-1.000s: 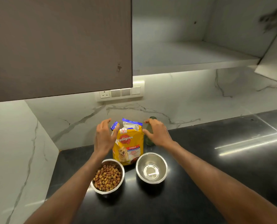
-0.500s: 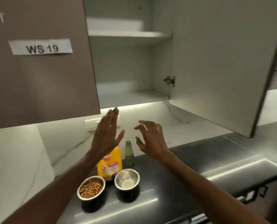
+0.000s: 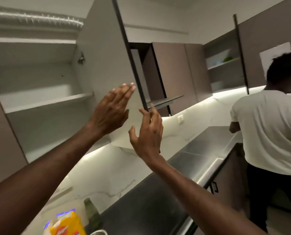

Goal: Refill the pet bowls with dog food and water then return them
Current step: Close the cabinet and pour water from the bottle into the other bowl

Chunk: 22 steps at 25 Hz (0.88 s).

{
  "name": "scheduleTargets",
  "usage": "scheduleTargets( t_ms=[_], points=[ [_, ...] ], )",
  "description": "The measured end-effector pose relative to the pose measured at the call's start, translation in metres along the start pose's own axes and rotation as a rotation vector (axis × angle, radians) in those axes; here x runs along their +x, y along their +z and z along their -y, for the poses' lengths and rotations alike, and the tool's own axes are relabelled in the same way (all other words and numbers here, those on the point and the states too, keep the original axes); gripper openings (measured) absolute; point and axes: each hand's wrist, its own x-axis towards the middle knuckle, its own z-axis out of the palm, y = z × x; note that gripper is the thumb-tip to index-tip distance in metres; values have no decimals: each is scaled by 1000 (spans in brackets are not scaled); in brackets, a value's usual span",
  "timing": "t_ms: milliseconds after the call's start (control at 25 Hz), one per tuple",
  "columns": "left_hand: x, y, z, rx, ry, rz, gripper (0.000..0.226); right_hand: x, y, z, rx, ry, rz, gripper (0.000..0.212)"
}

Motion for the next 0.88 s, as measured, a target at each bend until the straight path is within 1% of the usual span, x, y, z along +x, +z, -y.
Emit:
scheduleTargets(
  t_ms=[40, 80, 120, 160, 200, 240, 280, 360, 440, 520, 600, 680, 760, 800, 880],
  points=[
    [20, 1, -13, 32, 96, 21, 75, 6, -4, -11, 6, 119, 11, 67],
    [35, 5, -23, 72, 187, 61, 70, 10, -6, -21, 9, 208, 57, 74],
    [46, 10, -32, 121, 258, 121, 65, 12, -6, -30, 20, 269, 138, 80],
    [52, 15, -37, 163, 294, 188, 62, 12, -4, -39, 43, 312, 232, 85],
    [55, 20, -38, 183, 290, 257, 60, 11, -1, -46, 70, 345, 324, 86],
    [55, 24, -34, 205, 273, 317, 59, 9, 3, -50, 92, 367, 395, 82],
    [53, 25, -30, 237, 268, 360, 59, 6, 7, -54, 106, 377, 433, 74],
    [46, 24, -22, 313, 295, 367, 64, -1, 16, -59, 125, 370, 406, 54],
    [38, 21, -18, 310, 288, 294, 64, -16, 28, -53, 144, 324, 329, 38],
    [25, 13, -10, 242, 244, 207, 59, -35, 45, -41, 191, 231, 300, 35],
    [-3, 5, 4, 196, 168, 192, 54, -59, 67, -26, 239, 97, 329, 41],
    [-41, 3, 24, 207, 104, 200, 46, -80, 92, -10, 267, -20, 359, 57],
    [-82, 2, 45, 236, 54, 211, 41, -97, 119, 9, 315, -96, 351, 72],
    [-100, 2, 54, 252, 22, 201, 41, -106, 132, 19, 346, -119, 342, 76],
    [-141, 6, 76, 282, -89, 165, 50, -126, 168, 45, 375, -185, 358, 79]
  ],
)
